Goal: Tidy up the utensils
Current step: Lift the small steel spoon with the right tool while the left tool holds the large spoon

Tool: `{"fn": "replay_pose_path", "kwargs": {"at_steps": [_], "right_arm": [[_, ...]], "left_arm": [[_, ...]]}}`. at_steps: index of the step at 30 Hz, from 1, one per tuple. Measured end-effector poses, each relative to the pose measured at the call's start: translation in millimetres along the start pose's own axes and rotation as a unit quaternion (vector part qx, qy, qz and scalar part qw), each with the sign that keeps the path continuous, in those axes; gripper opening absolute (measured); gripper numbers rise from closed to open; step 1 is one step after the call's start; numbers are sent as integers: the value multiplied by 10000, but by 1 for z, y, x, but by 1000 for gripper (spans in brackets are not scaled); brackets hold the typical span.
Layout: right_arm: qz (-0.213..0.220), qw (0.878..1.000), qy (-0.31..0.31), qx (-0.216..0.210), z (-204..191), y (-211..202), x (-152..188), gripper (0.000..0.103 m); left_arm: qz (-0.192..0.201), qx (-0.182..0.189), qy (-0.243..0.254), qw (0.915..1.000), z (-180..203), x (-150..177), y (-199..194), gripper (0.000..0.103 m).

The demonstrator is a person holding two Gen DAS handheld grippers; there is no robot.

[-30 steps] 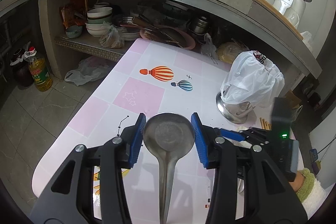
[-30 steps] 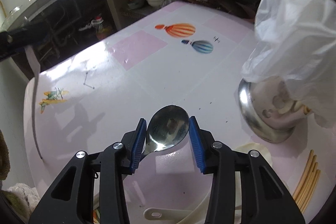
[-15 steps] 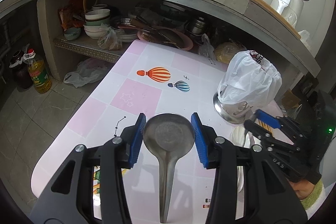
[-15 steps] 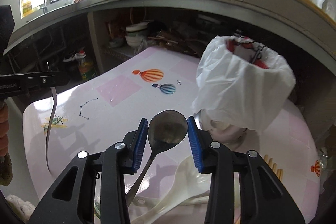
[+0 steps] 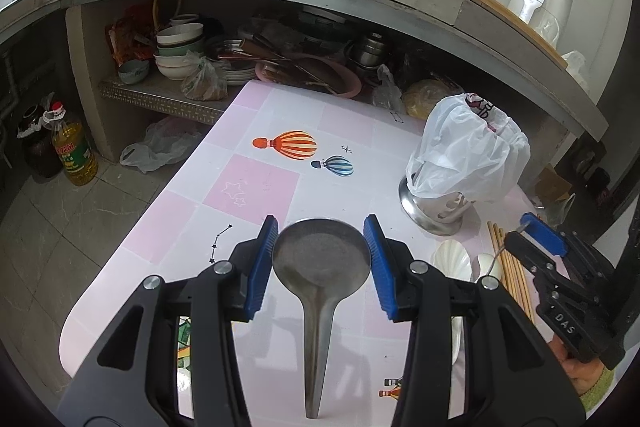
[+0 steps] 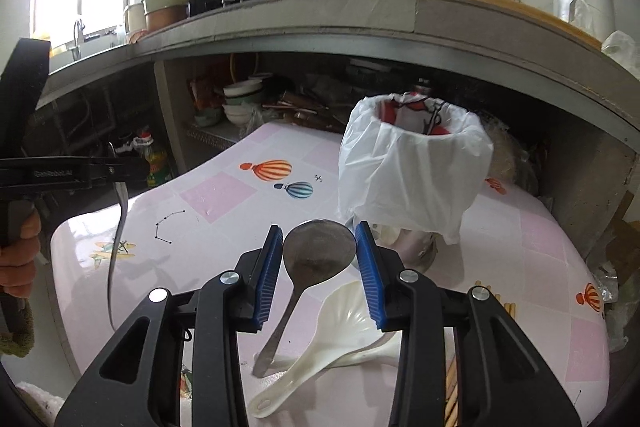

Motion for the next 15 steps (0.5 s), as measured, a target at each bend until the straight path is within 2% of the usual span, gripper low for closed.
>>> {"fn": "replay_pose_path", "kwargs": {"at_steps": [15], "right_arm": [[181,9992,331,110,24,-17,-9,35]], "left_arm": [[182,129,222,9995,21,-11,-8,42]]}}
Point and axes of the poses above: each gripper's, at about its wrist camera, not at the fingertips, and y roughly the way its jaws point, z to its right, x to its underside, the point moved 9 cm from there along y, roughly the way its jaws point, and after that the axes turned 9 degrees about z, right-handed, at the moved point
